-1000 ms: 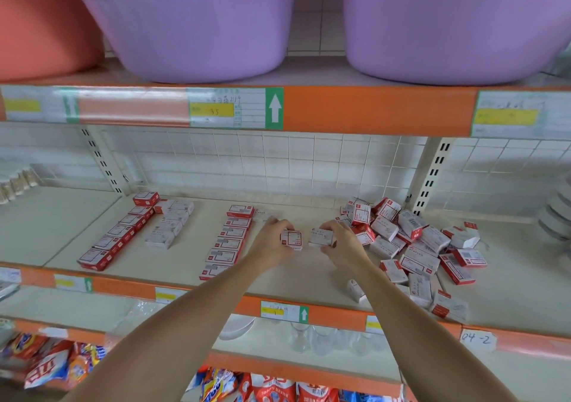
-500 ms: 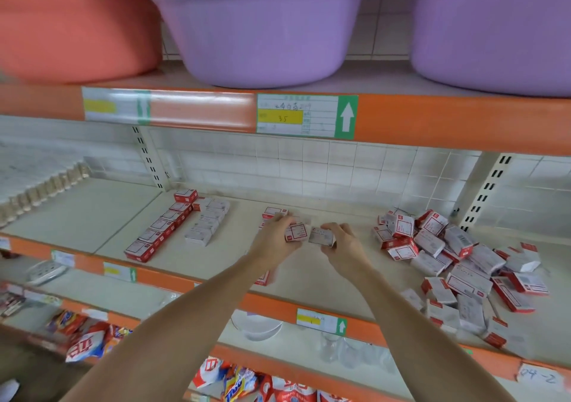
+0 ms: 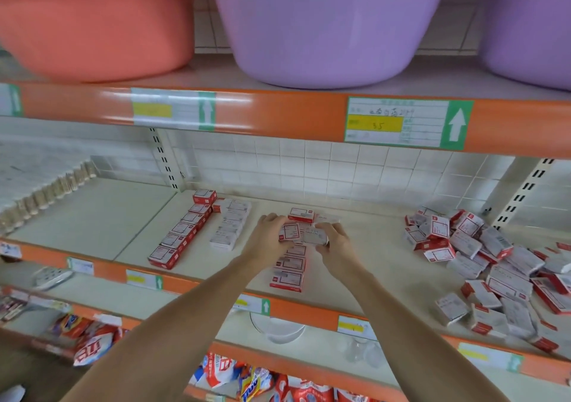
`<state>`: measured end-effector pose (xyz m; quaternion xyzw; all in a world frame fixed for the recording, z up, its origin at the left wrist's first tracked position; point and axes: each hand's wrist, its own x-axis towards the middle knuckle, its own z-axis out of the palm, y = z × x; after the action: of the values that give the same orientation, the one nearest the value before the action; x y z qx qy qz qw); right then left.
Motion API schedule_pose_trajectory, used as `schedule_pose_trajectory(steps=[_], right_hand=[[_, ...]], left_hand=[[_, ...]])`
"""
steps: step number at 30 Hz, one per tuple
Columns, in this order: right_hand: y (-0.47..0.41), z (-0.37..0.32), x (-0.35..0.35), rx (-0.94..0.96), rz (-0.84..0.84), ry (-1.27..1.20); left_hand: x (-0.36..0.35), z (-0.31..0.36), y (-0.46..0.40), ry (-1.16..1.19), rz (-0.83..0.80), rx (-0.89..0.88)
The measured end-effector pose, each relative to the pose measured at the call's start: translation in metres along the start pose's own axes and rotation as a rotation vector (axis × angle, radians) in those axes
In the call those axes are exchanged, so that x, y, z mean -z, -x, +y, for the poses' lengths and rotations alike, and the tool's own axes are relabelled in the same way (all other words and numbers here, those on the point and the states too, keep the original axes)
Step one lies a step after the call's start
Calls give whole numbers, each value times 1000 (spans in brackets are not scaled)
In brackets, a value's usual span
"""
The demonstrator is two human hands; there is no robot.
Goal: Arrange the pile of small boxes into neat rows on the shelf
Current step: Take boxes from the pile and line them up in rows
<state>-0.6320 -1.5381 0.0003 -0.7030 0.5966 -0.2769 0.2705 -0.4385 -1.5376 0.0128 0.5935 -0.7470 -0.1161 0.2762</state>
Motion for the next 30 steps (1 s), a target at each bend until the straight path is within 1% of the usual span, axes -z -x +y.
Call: schedule_pose_trajectory(steps=[5,10,17,22,26,30], right_hand=[[-1,-16,-12,-14,19,17],[-1,-23,-20,0,85,27],[-1,-27,-28,1,110,73],[-6,-32,-30,-9,80,74],[-14,-44,-34,31,64,78],[-19,-62,-47,63,23,85]], left_hand=[[8,-18,-1,19,9,-45],[12,-31,-2,16,1,-41],[14,-43,-1,44,-16,-19],[16,-48,-2,77,-20,17],[27,-56,-4,74,29,22],[45,-72,-4,30,85,63]])
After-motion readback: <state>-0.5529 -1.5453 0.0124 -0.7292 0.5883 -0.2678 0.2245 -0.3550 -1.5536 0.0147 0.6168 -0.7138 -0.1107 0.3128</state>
